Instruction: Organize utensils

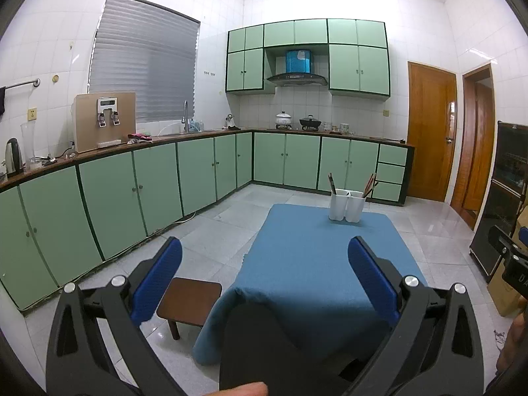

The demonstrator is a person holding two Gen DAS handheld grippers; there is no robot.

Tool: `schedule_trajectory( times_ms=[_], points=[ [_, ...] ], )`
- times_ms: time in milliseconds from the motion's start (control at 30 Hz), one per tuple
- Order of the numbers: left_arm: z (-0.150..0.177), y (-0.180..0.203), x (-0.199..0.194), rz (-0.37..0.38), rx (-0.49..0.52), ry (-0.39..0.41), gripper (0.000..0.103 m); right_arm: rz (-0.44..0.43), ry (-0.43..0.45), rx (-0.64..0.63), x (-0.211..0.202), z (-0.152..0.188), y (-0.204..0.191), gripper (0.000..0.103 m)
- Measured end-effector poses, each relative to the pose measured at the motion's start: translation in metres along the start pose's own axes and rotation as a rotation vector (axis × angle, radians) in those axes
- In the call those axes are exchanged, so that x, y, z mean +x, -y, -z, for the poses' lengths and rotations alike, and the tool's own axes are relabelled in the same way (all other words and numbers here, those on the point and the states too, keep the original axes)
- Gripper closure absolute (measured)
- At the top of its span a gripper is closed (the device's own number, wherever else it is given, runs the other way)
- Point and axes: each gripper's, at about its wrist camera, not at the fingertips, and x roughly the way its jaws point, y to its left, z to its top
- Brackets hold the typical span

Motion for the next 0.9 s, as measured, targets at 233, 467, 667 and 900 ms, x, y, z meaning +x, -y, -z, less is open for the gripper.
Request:
schedule_trajectory(
  times_ms=[233,467,667,900],
  points=[
    [0.0024,-0.0008,0.0001,-0.001,-0.008,-0.001,0.005,0.003,0.0,0.003,-0.0002,-0.0001,0.0012,0.006],
    [0.0048,-0.0028,0.0011,-0.001,-0.006,0.0,0.005,0.007,0.002,0.003,-0.001,0.0017,-0.0002,0.006],
    [0.0053,-0.0019,-0.0003,0.001,-0.003,0.003,0.005,0.008,0.003,0.007,-0.0007,0.0022,0.0001,0.006],
    [0.0062,-0.0025,-0.0009,0.002,0.0,0.005,0.005,0.009,0.005,0.01,-0.0019,0.0026,0.0001,0.006]
  ],
)
